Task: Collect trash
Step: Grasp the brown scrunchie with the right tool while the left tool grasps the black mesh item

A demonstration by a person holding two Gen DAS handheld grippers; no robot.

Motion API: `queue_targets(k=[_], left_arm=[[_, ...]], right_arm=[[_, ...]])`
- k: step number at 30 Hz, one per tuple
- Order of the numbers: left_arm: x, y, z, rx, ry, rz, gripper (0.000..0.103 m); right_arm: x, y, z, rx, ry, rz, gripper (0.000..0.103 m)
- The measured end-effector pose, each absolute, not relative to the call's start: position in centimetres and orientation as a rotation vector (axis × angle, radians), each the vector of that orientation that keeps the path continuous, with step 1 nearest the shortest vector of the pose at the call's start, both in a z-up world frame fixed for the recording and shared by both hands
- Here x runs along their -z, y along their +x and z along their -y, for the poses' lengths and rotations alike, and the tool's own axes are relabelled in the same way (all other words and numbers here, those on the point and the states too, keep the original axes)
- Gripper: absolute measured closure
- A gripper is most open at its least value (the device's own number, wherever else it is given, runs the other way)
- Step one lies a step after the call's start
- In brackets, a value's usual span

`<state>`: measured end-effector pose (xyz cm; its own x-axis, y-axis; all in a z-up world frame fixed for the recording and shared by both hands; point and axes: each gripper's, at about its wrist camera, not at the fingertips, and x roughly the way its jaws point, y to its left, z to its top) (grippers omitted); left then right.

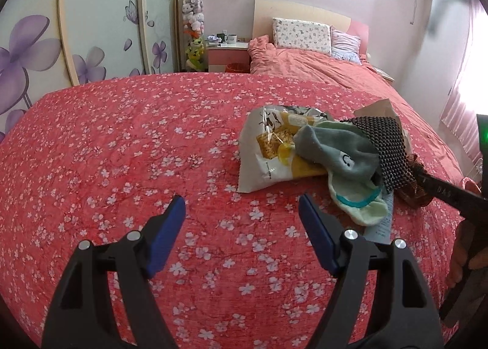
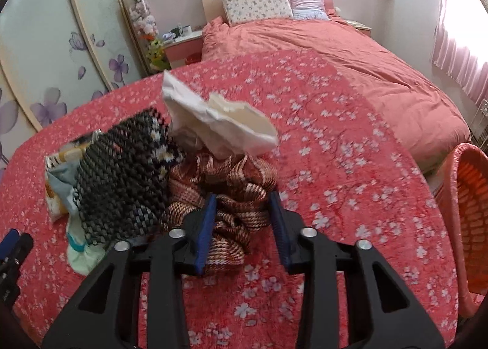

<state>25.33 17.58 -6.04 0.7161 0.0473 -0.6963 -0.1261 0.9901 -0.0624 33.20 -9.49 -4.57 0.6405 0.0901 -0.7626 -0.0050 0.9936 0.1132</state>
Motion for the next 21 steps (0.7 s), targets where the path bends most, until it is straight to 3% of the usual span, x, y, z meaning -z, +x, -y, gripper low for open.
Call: queue_targets(k=[1,6,21], left_arm=[[6.1,25.4,-17.4,-0.094,-0.107,-0.767,0.028],[5.9,25.6,-16.1,-0.074,-0.102,-0.764,0.028],[2.7,30.3,-6.3,0.081,-0.036,-0.723,0.032]], right_arm=[[4.5,33.0,9.3,-0.055,0.094,-0.868,0.086],[3.5,31.2,10.2,-0.048,0.081,-0.817,0.094],[2.6,27.3,18.1,0.057,0.176,-0.767,0.094]])
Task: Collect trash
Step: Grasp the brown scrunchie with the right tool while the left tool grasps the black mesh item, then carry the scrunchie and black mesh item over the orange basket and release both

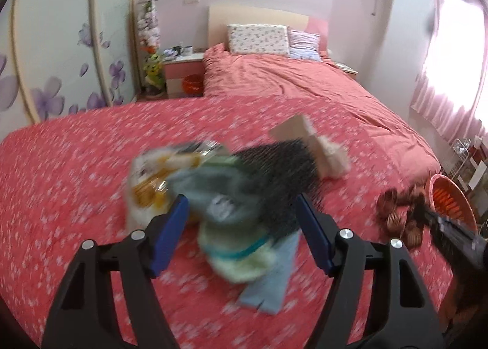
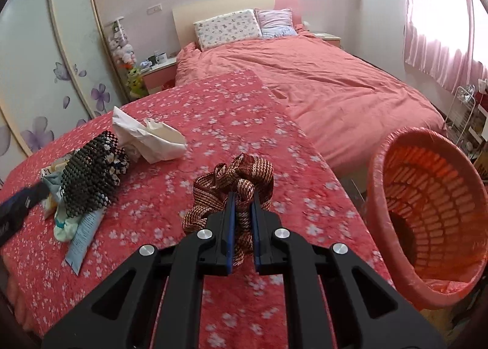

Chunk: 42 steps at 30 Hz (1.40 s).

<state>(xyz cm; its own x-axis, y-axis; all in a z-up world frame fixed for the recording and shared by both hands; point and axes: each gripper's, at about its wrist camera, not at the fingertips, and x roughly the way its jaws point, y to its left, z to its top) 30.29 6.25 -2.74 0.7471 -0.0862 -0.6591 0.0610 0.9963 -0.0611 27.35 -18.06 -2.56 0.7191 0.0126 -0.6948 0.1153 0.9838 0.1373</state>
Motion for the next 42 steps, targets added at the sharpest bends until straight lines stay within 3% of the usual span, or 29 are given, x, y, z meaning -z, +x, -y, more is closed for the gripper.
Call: queue_targets(k=[9,13,17,42], left_arm=[[4.9,35.6,-1.7,0.041,0.064,-0.802,0.042],[5.7,36.2,-1.9,0.042,0.067,-0.83,0.074],[5.7,35.8,-2.5,0.102,0.034,-0.832,0.094],[-3.3,28.3,-5.3,0.184,-0.05,-0.694,0.094]], right_arm=[[3.5,27.2,19.5,0.023,0.212,-0.798,0.094],[3.9,26.9,20.3,0.016,0.237,-0.807,0.094],[3.9,26.7,20.9,0.015,0.259,-0.808,0.094],[-2.3,22.3,20.5,-0.004,0.225,-0.652,0.094]])
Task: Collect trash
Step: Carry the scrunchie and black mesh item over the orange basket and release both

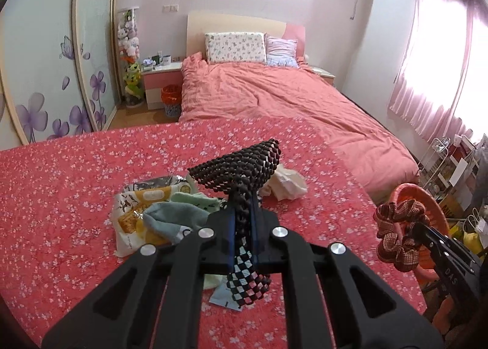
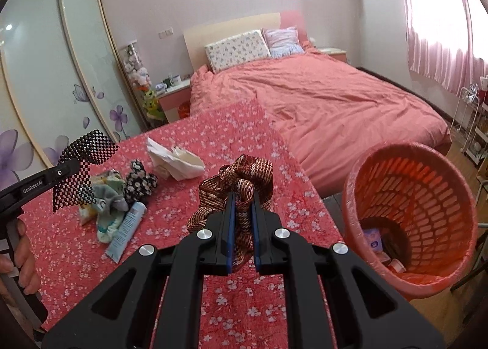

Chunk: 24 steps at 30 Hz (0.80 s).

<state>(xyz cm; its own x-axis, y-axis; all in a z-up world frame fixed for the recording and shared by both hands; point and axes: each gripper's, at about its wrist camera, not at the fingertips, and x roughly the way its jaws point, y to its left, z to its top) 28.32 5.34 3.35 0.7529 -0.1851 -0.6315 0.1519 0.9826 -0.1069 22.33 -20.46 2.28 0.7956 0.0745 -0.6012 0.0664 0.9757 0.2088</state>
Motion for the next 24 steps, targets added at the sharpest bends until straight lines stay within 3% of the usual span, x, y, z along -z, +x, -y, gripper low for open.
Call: queue_targets(k=[24], left_arm=[[-6.1,21.7,5.7,0.403,0.019,-0.649,0.094]], right_arm=[[-5.9,16.5,26.6,0.151,0.221,-0.508,0.094]])
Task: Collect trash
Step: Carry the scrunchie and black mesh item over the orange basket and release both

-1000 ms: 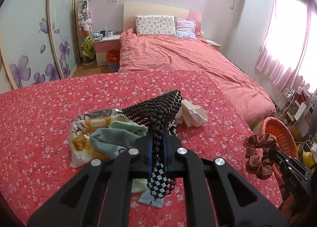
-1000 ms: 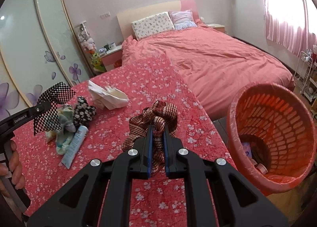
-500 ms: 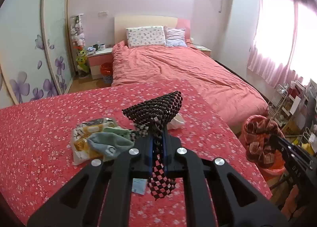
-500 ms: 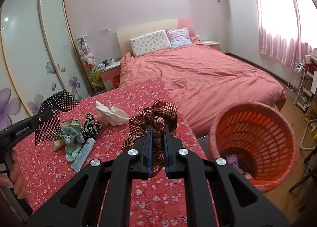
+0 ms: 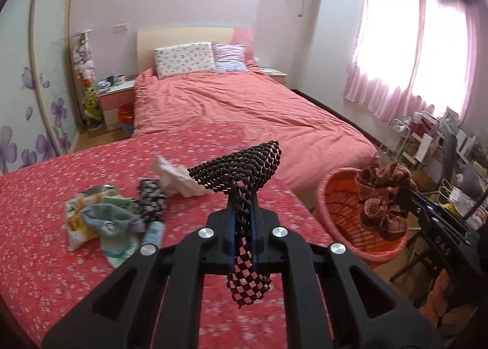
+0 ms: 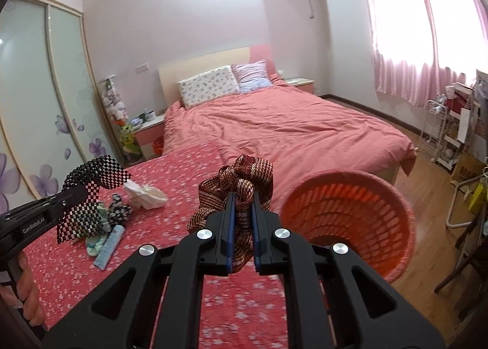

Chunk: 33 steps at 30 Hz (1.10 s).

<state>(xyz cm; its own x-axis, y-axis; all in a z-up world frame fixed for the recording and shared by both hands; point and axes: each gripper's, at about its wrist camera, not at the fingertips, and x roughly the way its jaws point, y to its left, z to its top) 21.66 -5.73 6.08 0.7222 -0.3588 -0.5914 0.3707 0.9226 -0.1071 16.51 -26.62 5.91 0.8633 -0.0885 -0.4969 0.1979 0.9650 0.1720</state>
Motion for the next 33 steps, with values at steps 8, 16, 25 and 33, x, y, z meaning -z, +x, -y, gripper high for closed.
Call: queue_targets(k=[8,16,25,33], left_arm=[[-5.0,21.0,12.1,0.517,0.038,-0.677,0.094],[-3.4,20.7,17.4,0.612,0.04,-0.71,0.094],[-1.8,21.4,22.4,0.688,0.046,-0.745,0.094],[0.6,22.5,26.6,0.733,0.072,-0.793,0.094]], right_arm=[[-4.9,15.6,31.0,0.229,0.259,-0.51,0.094],[-4.0,15.5,34.6,0.285,0.3,-0.51,0.094],[-2.7,15.5,37.5,0.322,0.342,-0.51,0.094],[-1.3,16.1,40.1,0.348,0.384,-0.528,0.093]])
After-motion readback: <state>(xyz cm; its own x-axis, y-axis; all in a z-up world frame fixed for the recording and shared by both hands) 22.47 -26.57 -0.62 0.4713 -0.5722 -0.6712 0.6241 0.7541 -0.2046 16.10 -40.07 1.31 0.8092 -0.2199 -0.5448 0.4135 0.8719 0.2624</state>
